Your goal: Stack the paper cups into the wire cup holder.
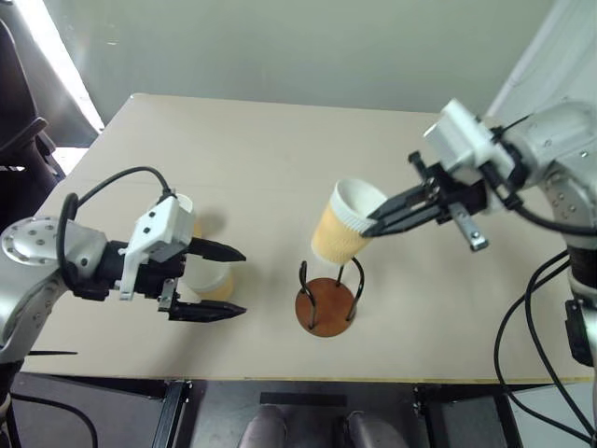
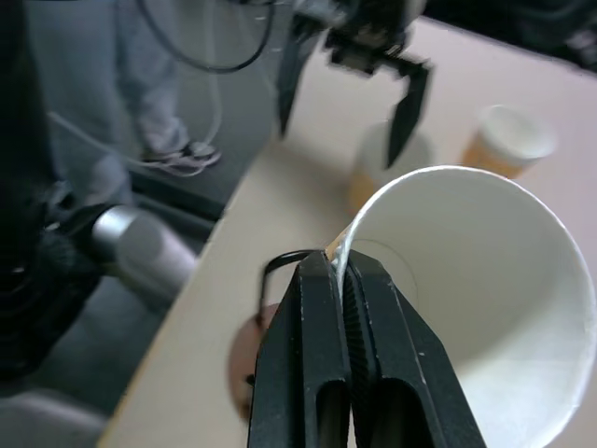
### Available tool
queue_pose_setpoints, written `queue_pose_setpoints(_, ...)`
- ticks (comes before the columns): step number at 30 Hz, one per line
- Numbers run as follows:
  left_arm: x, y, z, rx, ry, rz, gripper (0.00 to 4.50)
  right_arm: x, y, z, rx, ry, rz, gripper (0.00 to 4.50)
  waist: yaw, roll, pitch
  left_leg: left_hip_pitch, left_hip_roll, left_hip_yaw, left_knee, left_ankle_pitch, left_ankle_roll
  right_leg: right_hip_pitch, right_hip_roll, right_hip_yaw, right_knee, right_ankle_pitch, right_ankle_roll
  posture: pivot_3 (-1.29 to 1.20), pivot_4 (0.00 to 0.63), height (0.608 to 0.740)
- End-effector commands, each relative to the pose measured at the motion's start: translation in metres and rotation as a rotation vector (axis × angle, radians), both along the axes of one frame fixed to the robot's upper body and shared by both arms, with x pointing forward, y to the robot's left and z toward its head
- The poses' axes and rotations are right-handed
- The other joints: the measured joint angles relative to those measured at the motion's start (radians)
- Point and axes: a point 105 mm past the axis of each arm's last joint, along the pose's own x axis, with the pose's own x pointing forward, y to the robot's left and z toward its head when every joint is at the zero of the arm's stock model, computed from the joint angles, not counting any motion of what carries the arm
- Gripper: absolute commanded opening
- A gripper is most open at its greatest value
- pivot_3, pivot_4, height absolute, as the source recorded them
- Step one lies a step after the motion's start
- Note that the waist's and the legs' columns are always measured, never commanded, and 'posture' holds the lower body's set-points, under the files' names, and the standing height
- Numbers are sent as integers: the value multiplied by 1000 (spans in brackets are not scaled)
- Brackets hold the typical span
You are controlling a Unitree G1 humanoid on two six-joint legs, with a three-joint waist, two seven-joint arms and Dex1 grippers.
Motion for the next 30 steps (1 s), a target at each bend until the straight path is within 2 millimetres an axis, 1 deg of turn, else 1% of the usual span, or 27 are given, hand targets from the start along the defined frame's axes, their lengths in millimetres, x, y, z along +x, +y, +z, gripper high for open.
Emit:
queue_pose_setpoints(1, -3, 0, 11, 20, -56, -8, 4500, -5, 3, 0, -18, -47, 33, 24, -1, 0, 0, 0, 0, 0, 0, 0, 0, 0, 0, 0, 0, 0, 0, 0, 150, 740)
queue_pose_setpoints(4, -2, 1, 11, 24, -57, -1, 4500, -5, 5, -4, -26, -43, 41, 24, -2, 0, 0, 1, 0, 2, 0, 0, 0, 0, 1, 1, 0, 0, 0, 0, 150, 740)
queue_pose_setpoints(9, -2, 3, 12, 31, -60, 10, 4500, 3, 9, -17, -53, -62, 18, 24, -4, 0, 0, 1, 0, 2, 0, 0, 0, 0, 0, 1, 0, 0, 0, 0, 150, 740)
queue_pose_setpoints(15, 0, 6, 10, 46, -56, 30, 4500, 6, 12, -29, -85, -83, 31, 24, -5, 0, 0, 1, 1, 2, 0, 0, 0, -1, 0, 2, 1, 0, 0, 0, 150, 740)
queue_pose_setpoints(18, 0, 7, 11, 49, -57, 32, 4500, 8, 12, -32, -100, -85, 34, 584, -5, 0, 0, 1, 1, 2, 0, 0, 0, -1, 0, 2, 1, 0, 0, 0, 150, 740)
queue_pose_setpoints(21, 0, 8, 11, 52, -58, 34, 4500, 8, 12, -33, -106, -89, 36, 1580, -6, 0, 0, 1, 1, 2, 0, 0, 0, -1, 0, 2, 1, 0, 0, 0, 150, 740)
queue_pose_setpoints(23, 2, 10, 13, 59, -66, 41, 4500, 9, 11, -32, -107, -96, 30, 2392, -6, 0, 0, 1, 1, 2, 0, 0, 0, -1, 0, 2, 1, 0, 0, 0, 150, 740)
queue_pose_setpoints(25, 6, 16, 15, 83, -92, 68, 4500, 14, 7, -28, -98, -105, -7, 3083, -6, 0, 0, 1, 1, 2, 0, 0, 0, -1, 0, 2, 1, 0, 0, 0, 150, 740)
queue_pose_setpoints(27, 14, 28, 17, 152, -134, 117, 4500, 28, -7, -22, -80, -96, -103, 3822, -5, 0, 0, 1, 1, 2, 0, 0, 0, -1, 0, 2, 1, 0, 0, 0, 150, 740)
queue_pose_setpoints(29, 20, 42, 19, 237, -170, 158, 4500, 42, -31, -18, -50, -47, -225, 4467, -1, 0, 0, 1, 1, 2, 0, 0, 0, -1, 0, 2, 1, 0, 0, 0, 150, 740)
queue_pose_setpoints(30, 22, 47, 20, 276, -180, 166, 4500, 45, -47, -15, -10, 25, -269, 4467, 2, 0, 0, 1, 1, 1, 0, 0, 0, -1, 0, 2, 1, 0, 0, 0, 150, 740)
